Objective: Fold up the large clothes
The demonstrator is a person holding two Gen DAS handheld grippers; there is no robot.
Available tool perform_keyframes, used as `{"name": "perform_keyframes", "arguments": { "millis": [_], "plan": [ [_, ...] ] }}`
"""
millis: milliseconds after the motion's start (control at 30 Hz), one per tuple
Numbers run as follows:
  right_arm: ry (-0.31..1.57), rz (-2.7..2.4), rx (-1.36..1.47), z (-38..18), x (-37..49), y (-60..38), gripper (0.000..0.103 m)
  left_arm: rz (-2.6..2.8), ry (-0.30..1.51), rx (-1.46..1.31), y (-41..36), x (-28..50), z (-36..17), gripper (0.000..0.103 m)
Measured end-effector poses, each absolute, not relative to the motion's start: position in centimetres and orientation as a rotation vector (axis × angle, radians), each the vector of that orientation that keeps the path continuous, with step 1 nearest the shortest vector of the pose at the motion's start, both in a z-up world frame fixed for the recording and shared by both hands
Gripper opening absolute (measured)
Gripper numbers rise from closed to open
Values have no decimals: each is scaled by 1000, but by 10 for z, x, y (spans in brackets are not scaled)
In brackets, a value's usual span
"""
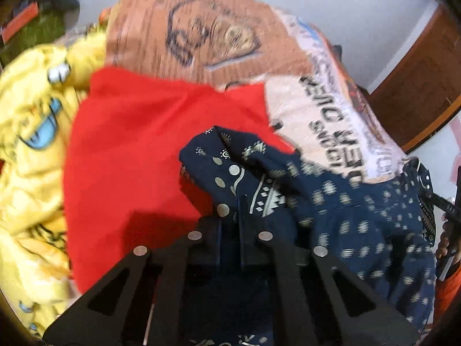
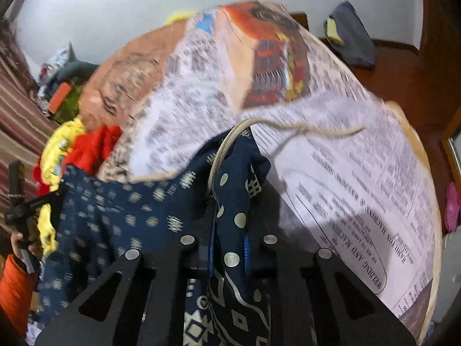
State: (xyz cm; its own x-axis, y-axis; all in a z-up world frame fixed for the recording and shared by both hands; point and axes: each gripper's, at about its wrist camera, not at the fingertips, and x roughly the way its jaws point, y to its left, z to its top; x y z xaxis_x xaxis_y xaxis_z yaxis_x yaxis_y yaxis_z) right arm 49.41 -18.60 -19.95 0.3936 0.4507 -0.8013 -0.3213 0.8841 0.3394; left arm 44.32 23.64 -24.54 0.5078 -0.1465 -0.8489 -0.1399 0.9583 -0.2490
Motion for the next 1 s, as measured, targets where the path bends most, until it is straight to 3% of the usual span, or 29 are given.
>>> {"name": "perform_keyframes", "arguments": {
  "millis": [267, 500, 633, 1000],
  "plan": [
    [907, 521, 62, -139, 501, -155, 11, -39, 893, -302, 236, 446, -169, 6],
    [842, 492, 47, -121, 544, -126, 10, 62, 837, -307, 265, 482, -145, 6],
    [868, 467, 53, -134, 579, -110, 10, 138, 862, -313, 286, 515, -163, 6],
    [1019, 403, -10, -224, 633, -99, 11, 232, 1048, -317, 312, 570, -277, 8]
  ]
}}
